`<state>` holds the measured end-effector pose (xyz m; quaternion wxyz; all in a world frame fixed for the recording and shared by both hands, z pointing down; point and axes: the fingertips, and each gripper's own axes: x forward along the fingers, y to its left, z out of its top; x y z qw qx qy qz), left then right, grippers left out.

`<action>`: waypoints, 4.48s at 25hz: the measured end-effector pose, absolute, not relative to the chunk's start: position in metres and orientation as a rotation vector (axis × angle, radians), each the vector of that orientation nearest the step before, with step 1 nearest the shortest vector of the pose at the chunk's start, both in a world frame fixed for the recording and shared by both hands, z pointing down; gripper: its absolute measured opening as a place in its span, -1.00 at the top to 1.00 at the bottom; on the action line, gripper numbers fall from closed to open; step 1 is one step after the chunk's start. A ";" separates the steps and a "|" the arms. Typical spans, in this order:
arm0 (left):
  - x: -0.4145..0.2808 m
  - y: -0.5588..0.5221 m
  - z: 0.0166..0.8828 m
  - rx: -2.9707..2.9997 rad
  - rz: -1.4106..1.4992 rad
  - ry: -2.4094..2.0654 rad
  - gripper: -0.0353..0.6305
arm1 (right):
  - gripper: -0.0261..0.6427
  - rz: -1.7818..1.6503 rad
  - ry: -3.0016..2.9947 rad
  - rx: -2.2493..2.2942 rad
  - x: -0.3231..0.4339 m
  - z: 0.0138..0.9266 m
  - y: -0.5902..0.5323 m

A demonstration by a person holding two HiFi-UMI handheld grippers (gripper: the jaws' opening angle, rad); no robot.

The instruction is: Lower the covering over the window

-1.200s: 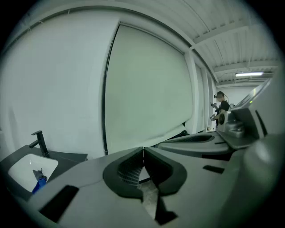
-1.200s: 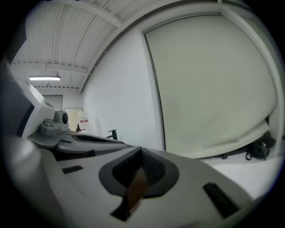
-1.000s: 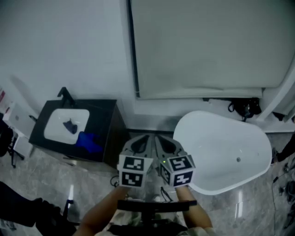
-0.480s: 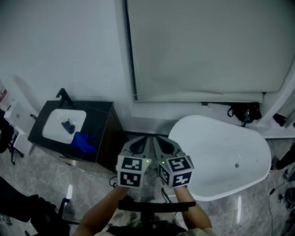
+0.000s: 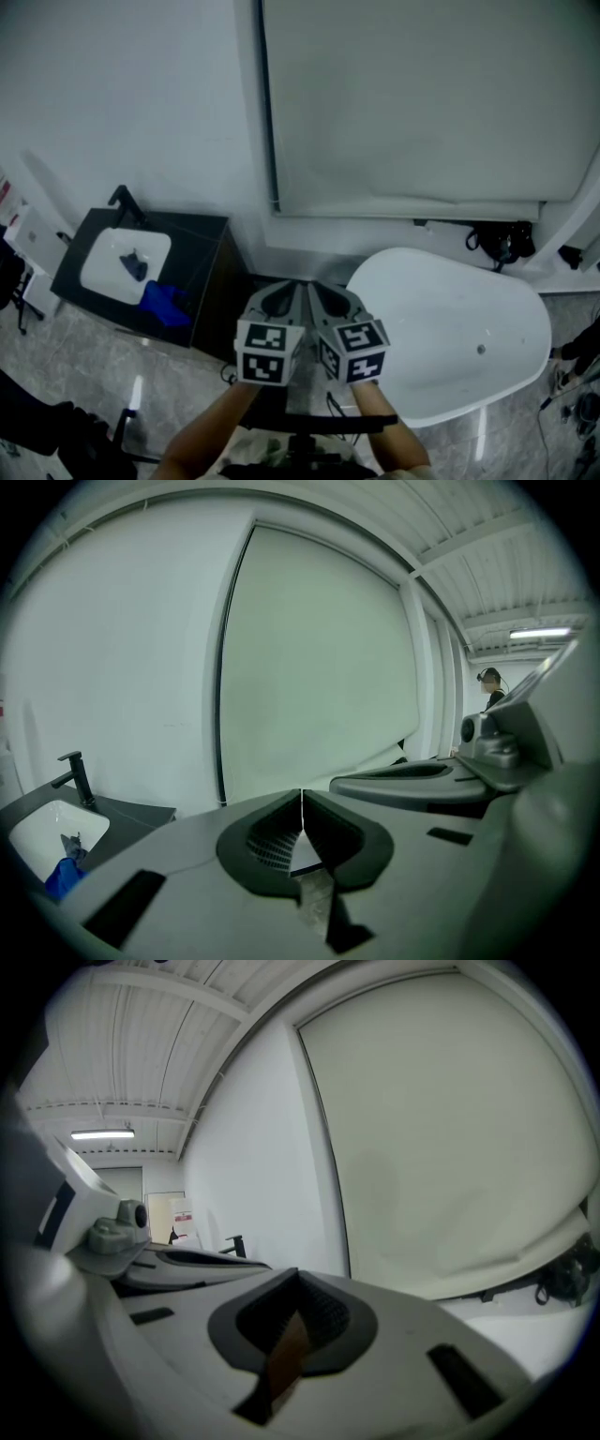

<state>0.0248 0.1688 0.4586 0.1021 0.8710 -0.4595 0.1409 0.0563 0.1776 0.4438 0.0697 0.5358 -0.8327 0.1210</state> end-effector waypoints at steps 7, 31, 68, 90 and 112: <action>0.011 0.092 0.464 2.562 0.381 -1.334 0.83 | 0.90 0.359 -2.480 1.605 0.044 0.450 0.103; -0.031 -0.113 0.434 2.600 0.324 -1.339 0.83 | 0.90 0.249 -2.584 1.451 -0.008 0.417 -0.114; -0.026 -0.256 0.382 2.475 0.268 -1.770 0.83 | 0.70 -0.001 -2.963 0.423 -0.034 0.383 -0.328; 0.004 -0.262 0.336 2.696 0.119 -1.435 0.76 | 0.88 -0.038 -3.001 0.604 0.016 0.359 -0.263; 0.037 -0.259 0.291 2.892 -0.025 -0.988 0.50 | 0.88 -0.067 -2.859 0.816 0.041 0.377 -0.224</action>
